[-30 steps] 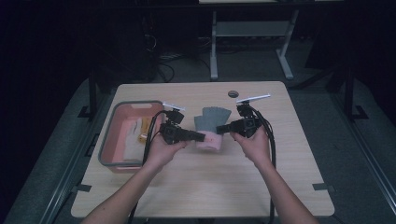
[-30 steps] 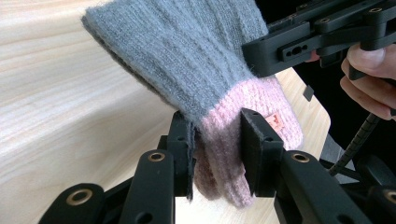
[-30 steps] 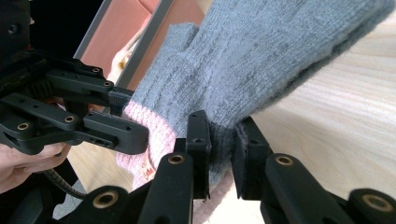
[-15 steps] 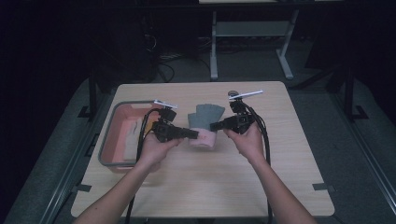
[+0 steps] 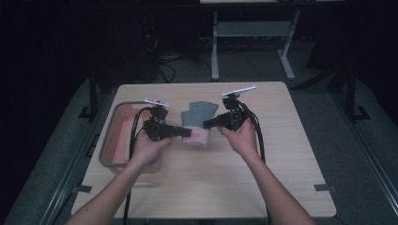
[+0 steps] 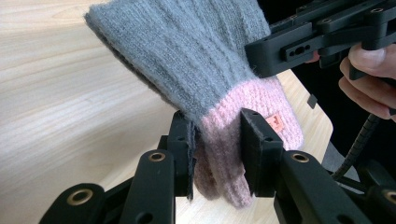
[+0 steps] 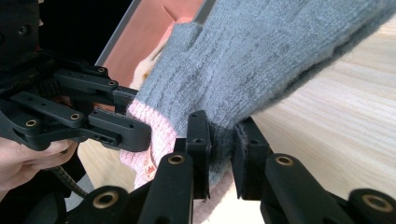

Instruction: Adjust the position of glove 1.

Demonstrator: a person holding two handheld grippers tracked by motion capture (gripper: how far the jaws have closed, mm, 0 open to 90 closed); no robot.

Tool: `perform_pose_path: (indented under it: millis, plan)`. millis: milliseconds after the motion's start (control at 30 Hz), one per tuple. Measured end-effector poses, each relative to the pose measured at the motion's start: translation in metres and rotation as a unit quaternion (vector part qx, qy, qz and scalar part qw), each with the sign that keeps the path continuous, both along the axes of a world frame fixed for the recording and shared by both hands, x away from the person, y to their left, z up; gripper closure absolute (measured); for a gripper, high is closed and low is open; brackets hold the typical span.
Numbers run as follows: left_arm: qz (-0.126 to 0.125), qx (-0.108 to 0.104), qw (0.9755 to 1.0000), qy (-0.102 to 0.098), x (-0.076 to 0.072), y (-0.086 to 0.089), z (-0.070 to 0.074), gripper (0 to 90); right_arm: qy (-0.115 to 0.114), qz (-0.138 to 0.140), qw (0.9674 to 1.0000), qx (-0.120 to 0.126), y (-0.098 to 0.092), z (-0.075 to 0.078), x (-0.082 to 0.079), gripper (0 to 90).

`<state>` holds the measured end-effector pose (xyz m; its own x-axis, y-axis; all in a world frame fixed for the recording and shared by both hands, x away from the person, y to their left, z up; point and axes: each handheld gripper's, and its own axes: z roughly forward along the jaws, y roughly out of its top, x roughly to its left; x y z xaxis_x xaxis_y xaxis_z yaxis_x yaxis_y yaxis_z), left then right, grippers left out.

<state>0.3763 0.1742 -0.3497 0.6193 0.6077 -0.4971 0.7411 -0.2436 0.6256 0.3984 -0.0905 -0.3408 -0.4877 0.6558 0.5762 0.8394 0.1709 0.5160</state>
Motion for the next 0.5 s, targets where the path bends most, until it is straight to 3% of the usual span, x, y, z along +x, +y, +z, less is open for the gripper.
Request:
perform_pose_path:
  millis: [500]
  plan:
    - [0.019,-0.003,0.9998,-0.005,-0.001,0.024,0.010,67.7,-0.006,0.016,0.9998,0.007,0.024,0.007,0.009,78.1]
